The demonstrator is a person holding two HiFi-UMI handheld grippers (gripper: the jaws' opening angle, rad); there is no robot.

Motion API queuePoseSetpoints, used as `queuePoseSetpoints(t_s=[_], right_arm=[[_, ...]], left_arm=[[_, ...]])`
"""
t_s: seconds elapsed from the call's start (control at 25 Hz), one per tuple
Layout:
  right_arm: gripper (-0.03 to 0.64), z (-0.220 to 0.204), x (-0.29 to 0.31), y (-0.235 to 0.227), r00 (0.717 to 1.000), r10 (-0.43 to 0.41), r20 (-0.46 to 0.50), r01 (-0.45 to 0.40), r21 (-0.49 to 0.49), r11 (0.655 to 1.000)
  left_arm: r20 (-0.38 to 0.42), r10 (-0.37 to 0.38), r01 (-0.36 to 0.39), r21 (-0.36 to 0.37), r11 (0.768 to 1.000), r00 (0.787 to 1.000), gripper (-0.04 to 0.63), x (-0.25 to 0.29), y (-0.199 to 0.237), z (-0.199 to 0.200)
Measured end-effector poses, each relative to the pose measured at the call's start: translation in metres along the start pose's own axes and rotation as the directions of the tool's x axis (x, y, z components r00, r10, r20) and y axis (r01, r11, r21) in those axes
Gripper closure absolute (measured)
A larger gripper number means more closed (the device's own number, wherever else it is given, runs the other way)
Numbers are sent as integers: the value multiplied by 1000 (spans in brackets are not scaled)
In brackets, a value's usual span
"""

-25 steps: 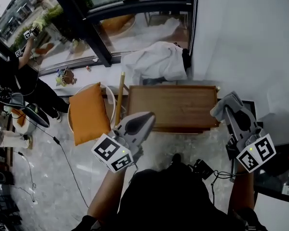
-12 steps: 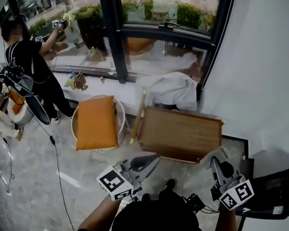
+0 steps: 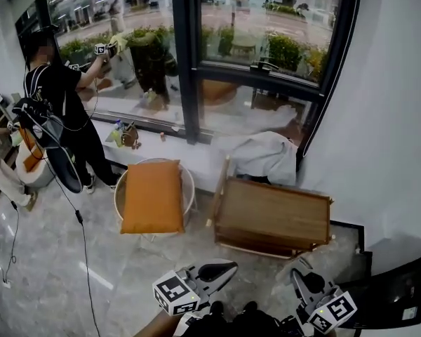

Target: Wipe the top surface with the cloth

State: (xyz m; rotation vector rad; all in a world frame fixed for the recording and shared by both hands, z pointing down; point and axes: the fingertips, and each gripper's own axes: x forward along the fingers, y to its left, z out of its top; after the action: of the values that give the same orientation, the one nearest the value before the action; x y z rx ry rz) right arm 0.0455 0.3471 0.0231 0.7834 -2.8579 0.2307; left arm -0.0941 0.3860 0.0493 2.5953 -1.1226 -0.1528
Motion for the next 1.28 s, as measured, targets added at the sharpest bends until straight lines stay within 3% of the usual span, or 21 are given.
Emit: queuePoseSetpoints(t_s=[0.4,0.64,1.28], right_arm=[[580,13,-14,-2,995,84,43,-83,-41,996],[580,10,-49,-5,996,72,49,-70,-49,996],[580,20,-71,-21,993,46,106,-38,-74,997]], left_arm=[[21,-40,39,19,999,999,584,35,-39,11],[-2,-76,76,53,996,997,584,51,-87,22],[-35,-131,133,65,989,991,583,90,-109,16]])
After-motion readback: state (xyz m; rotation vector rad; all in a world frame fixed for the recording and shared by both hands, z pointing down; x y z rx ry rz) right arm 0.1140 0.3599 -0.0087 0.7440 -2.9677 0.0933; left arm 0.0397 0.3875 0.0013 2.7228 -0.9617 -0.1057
